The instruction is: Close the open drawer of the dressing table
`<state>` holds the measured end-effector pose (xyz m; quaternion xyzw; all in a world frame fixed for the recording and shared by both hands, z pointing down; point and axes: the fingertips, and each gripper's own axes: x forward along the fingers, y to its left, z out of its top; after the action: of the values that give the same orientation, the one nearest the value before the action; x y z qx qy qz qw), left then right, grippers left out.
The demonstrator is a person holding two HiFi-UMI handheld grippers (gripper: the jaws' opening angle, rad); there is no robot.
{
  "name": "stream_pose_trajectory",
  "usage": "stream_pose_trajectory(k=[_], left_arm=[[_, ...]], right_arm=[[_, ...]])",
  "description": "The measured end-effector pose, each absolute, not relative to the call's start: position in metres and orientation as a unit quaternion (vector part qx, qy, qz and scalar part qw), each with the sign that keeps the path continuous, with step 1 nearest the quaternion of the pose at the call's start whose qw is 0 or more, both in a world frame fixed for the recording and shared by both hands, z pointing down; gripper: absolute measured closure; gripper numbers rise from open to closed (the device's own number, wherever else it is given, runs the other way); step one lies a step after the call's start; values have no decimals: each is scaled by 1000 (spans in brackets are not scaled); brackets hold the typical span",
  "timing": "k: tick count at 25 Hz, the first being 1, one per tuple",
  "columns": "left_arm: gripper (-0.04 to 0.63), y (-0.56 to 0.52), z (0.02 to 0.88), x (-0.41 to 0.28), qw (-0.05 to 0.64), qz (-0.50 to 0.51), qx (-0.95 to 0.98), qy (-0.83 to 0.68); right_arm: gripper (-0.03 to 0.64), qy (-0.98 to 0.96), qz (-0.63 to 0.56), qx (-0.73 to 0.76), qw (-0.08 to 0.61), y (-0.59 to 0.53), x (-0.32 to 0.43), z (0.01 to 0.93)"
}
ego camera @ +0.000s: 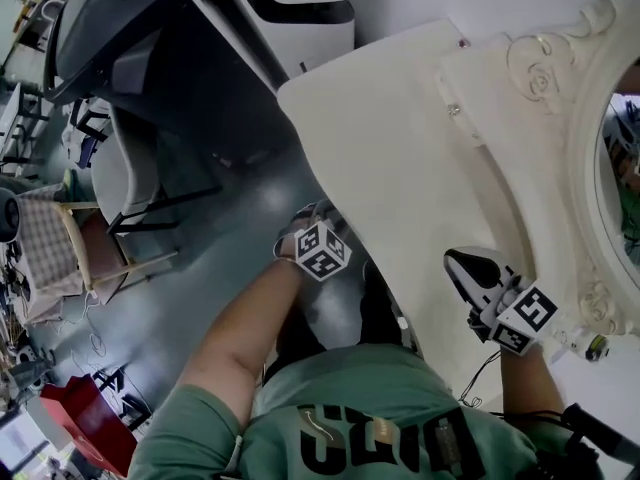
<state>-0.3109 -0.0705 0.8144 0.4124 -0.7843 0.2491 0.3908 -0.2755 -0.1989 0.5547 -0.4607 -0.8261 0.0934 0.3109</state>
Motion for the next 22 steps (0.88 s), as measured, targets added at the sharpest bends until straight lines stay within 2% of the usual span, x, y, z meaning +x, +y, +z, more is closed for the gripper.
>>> stream_pose_trajectory(k=[10,17,22], left_arm=[[448,-27,798,-284,403,272,382,-786],[448,57,747,-200,401,216,322,-830],[448,115,694,-152,375,165,291,-865]], right_arm=[[606,-835,53,-458,300,-182,-275,524],[606,-832,37,-489,259,-136,-259,490],[606,-825,31,-504,253,-91,-245,477]])
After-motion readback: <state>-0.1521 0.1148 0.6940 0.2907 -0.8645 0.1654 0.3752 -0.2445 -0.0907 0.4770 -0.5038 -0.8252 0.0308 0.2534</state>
